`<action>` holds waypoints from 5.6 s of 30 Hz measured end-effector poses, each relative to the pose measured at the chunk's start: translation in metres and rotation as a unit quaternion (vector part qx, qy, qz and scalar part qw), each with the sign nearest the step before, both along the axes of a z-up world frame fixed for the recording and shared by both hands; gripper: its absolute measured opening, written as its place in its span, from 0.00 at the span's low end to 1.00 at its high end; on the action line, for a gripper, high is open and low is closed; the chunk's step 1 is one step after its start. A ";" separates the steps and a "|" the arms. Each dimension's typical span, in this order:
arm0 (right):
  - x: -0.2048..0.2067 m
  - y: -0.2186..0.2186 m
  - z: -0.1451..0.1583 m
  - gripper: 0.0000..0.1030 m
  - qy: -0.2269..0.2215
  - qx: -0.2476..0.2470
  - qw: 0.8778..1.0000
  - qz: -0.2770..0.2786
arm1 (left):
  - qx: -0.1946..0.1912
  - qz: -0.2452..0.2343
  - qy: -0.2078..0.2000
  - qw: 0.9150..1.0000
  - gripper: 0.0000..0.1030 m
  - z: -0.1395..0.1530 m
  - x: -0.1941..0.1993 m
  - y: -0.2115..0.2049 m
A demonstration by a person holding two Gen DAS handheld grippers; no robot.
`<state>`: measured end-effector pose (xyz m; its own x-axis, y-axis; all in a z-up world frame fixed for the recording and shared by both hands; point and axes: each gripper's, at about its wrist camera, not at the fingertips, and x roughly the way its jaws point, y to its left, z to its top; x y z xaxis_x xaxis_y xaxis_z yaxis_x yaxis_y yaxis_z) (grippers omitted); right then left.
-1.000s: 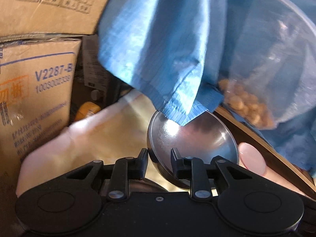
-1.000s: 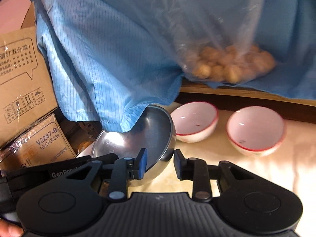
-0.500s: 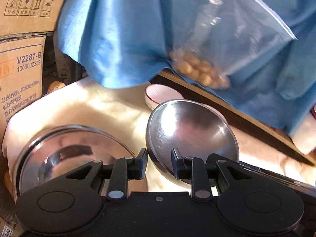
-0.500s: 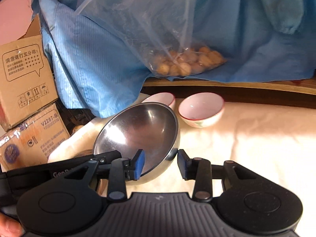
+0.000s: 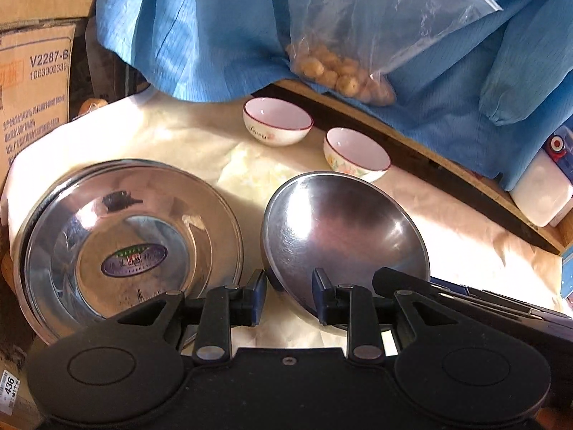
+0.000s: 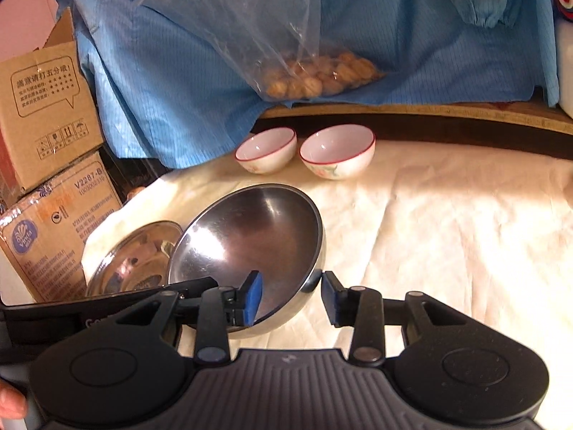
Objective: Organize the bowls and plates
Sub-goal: 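Lift the small steel bowl with both grippers and carry it beside the plate stack, then lower the steel bowl onto the cloth and open both grippers, then move both grippers to a white red-rimmed bowl and close on its rim, then lift the white bowl with both grippers and carry it over the steel bowl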
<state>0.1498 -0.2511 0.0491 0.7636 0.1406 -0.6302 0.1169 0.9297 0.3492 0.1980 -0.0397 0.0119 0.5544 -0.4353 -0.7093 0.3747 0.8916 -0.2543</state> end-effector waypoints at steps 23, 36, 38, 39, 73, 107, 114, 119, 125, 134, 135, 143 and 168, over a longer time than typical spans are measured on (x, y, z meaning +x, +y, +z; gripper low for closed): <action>-0.013 -0.015 -0.004 0.58 0.009 0.022 1.000 -0.011 | 0.017 -0.022 -0.017 0.999 0.60 0.006 -0.006 -0.006; -0.007 -0.032 0.007 0.86 -0.013 -0.001 0.999 -0.030 | 0.021 -0.013 -0.084 0.996 0.95 0.034 -0.003 -0.011; -0.004 -0.037 0.011 0.93 -0.019 -0.005 0.999 -0.036 | 0.018 -0.006 -0.094 0.995 0.99 0.037 0.003 -0.012; -0.003 -0.039 0.013 0.94 -0.022 -0.007 0.999 -0.040 | 0.016 -0.002 -0.097 0.995 0.99 0.039 0.007 -0.013; 0.111 -0.092 -0.014 0.75 -0.019 -0.030 0.997 -0.074 | 0.006 0.004 0.048 0.999 0.95 0.010 0.162 -0.089; 0.140 -0.081 -0.033 0.20 -0.001 -0.002 1.000 -0.025 | -0.006 -0.041 0.089 0.995 0.07 -0.016 0.170 -0.105; 0.132 -0.081 -0.023 0.20 -0.014 -0.002 0.999 -0.033 | -0.010 -0.049 0.070 0.996 0.06 0.001 0.158 -0.112; 0.115 -0.079 -0.004 0.20 -0.035 -0.009 0.999 -0.030 | -0.014 -0.055 0.042 0.998 0.06 0.026 0.138 -0.105; 0.091 -0.070 0.014 0.20 -0.054 -0.012 0.998 -0.017 | -0.025 -0.055 0.029 0.998 0.07 0.042 0.119 -0.090; 0.058 -0.042 0.028 0.20 -0.058 -0.019 0.998 0.013 | -0.028 -0.053 0.016 0.998 0.07 0.051 0.078 -0.048; 0.055 -0.038 0.027 0.20 -0.057 -0.020 0.998 0.015 | -0.030 -0.052 0.018 0.998 0.07 0.050 0.074 -0.045; 0.028 -0.025 0.025 0.20 -0.043 -0.011 0.999 0.026 | -0.039 -0.054 0.037 0.997 0.07 0.042 0.051 -0.028; 0.011 -0.008 0.005 0.25 0.004 -0.016 0.999 0.046 | -0.024 -0.044 0.076 0.996 0.08 0.017 0.031 -0.014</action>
